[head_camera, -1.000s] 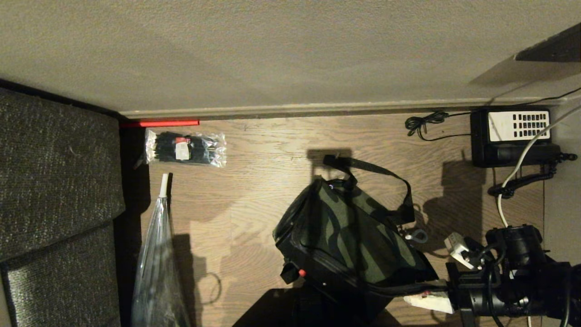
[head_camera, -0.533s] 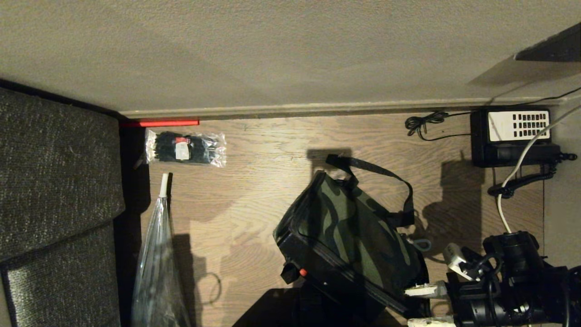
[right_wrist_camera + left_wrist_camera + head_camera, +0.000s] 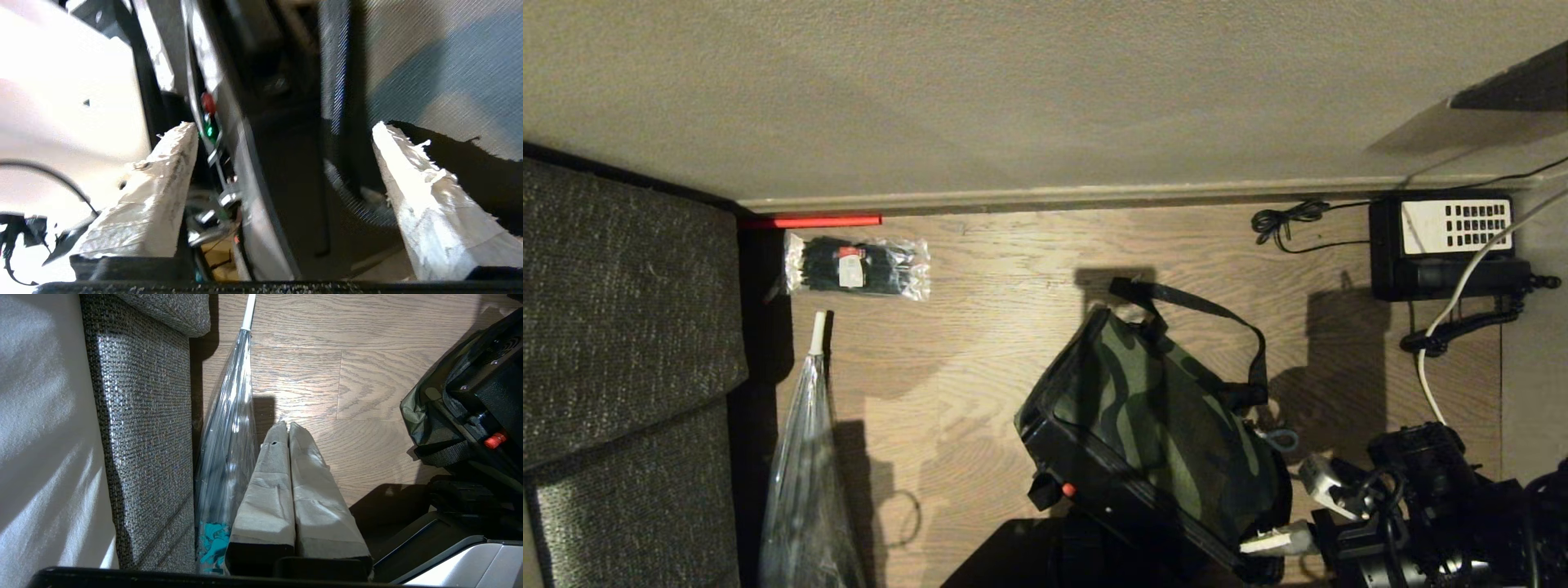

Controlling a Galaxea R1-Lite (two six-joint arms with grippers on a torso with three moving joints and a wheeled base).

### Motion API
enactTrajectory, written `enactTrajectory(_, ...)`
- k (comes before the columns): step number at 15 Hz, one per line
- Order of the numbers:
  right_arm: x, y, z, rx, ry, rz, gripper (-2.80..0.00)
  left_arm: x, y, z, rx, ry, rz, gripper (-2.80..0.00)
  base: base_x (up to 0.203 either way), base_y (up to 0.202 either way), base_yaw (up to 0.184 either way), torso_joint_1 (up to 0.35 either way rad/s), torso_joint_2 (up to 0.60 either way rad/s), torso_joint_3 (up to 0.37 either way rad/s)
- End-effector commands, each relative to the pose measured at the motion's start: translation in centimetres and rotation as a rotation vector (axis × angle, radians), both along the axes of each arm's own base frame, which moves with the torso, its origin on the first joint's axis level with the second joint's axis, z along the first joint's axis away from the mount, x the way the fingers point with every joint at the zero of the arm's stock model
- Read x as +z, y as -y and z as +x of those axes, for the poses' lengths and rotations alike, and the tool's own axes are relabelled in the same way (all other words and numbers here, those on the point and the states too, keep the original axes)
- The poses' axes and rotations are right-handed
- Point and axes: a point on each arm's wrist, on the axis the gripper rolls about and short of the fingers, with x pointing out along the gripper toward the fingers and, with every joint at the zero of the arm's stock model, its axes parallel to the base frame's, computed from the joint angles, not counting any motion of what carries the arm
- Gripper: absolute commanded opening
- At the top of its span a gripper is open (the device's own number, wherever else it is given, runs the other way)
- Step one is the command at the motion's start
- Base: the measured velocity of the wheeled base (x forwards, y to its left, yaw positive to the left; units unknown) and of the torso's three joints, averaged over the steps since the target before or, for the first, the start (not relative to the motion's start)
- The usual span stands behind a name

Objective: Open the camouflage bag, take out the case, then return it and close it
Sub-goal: Close the top of the storage box

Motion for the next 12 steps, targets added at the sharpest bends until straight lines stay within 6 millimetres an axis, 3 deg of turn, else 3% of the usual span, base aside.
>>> enactTrajectory(1,0.6,-0.3,1.3,-0.014,0.017,0.021,0.00,-0.1,0.0,0.0,0.001,-0.002,0.000,-2.80,0.000,0.000,0.000,0.000,0.00,0.000)
enactTrajectory(6,4.6,-0.9,4.5,-0.155,-0.038,0.118,0.00,-0.1,0.0,0.0,0.001,-0.001,0.000,-2.80,0.000,0.000,0.000,0.000,0.00,0.000)
enactTrajectory(10,5.4,-1.1,5.6,-0.198,-0.086,0.148,0.00,-0.1,0.0,0.0,0.001,0.000,0.000,-2.80,0.000,0.000,0.000,0.000,0.00,0.000)
enactTrajectory(12,6.7,-1.2,6.4,-0.250,-0.141,0.189,0.00,-0.1,0.0,0.0,0.001,-0.002,0.000,-2.80,0.000,0.000,0.000,0.000,0.00,0.000)
